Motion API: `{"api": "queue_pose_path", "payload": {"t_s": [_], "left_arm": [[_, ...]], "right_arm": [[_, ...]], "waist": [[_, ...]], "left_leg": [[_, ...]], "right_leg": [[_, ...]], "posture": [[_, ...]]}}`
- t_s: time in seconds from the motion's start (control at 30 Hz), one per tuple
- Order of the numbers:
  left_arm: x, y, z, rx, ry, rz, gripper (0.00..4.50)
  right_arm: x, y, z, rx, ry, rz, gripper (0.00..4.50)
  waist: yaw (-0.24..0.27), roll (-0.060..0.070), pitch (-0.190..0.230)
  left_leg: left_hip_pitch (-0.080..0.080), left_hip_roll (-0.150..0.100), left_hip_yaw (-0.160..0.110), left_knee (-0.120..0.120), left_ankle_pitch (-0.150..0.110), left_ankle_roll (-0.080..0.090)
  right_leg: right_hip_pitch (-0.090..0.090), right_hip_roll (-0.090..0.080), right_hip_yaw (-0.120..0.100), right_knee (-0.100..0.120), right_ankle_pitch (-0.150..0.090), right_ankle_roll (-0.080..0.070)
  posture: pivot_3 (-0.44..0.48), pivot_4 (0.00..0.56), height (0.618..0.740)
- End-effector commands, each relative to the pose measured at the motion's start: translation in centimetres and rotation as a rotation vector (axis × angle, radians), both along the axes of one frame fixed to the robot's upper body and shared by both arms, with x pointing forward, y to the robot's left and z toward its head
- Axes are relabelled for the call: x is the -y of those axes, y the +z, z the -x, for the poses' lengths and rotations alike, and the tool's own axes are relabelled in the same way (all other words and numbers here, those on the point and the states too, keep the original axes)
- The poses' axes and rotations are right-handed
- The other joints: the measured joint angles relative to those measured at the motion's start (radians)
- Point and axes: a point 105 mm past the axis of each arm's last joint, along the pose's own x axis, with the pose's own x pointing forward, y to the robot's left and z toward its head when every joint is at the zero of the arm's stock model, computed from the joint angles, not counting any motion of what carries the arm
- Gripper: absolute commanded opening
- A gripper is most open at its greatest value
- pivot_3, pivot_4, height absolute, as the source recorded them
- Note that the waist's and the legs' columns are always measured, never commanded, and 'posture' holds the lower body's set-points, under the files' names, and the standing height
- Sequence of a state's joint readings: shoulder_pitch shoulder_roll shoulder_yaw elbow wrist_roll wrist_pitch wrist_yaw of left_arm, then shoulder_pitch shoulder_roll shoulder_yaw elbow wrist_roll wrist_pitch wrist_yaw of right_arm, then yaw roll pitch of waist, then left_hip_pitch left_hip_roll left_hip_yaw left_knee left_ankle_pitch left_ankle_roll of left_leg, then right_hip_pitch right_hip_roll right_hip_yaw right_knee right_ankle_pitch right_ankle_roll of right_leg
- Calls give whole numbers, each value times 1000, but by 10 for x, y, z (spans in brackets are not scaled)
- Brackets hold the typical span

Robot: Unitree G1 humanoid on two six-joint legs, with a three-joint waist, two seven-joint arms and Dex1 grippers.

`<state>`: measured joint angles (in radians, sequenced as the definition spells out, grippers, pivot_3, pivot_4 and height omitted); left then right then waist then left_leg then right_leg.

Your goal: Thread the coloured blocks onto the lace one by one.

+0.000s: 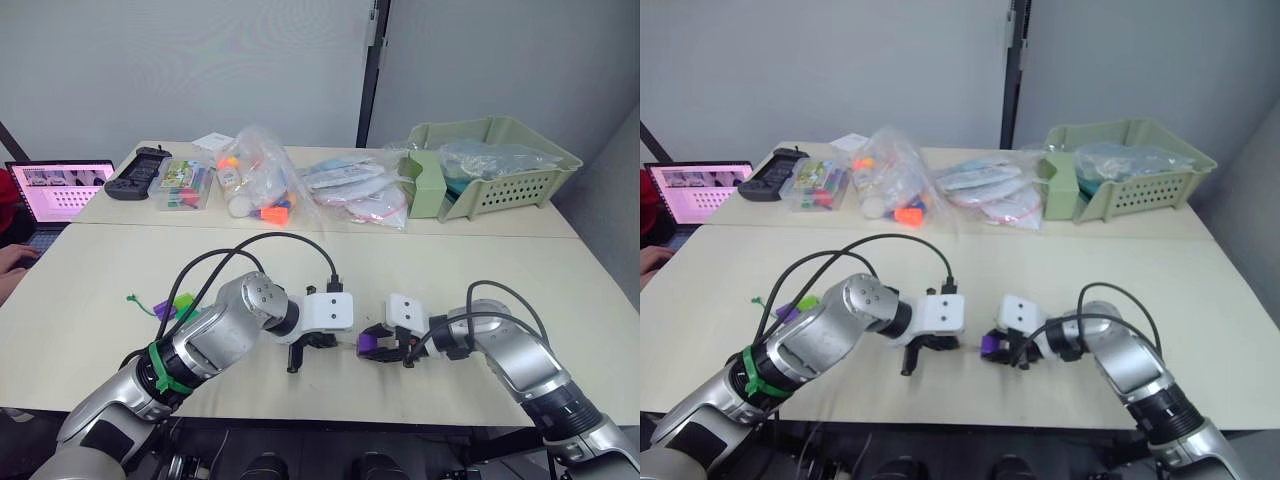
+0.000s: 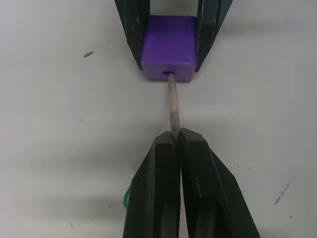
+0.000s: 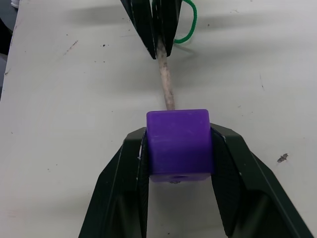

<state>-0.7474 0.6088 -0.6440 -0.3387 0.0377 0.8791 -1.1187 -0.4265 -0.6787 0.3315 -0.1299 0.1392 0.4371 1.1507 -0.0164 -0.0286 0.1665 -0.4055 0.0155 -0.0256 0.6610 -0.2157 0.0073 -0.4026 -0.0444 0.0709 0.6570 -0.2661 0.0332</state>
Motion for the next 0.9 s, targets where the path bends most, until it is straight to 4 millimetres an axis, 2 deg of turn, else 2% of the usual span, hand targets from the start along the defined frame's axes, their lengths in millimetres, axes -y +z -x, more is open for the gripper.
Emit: {"api": "queue_pose_path", "payload": {"t_s": [0.03,0.27,0.9], "left_arm": [[5,10,-1,44,5,-10,0],[5,11,0,40,63,-46,0],[18,18,7,28,43,-12,0]], "right_arm": [[-2,-15,6,-54,-1,38,1172],[-4,-16,8,-55,-2,38,1172],[-7,-21,10,-58,2,53,1172]], "waist": [[0,0,0],[-5,0,0],[-5,0,0]], "left_leg": [[0,0,0,0,0,0],[0,0,0,0,0,0],[1,0,0,0,0,0]], "right_leg": [[0,0,0,0,0,0],[0,0,0,0,0,0],[0,1,0,1,0,0]], "posture": [[0,150,740],[0,150,740],[0,150,740]]}}
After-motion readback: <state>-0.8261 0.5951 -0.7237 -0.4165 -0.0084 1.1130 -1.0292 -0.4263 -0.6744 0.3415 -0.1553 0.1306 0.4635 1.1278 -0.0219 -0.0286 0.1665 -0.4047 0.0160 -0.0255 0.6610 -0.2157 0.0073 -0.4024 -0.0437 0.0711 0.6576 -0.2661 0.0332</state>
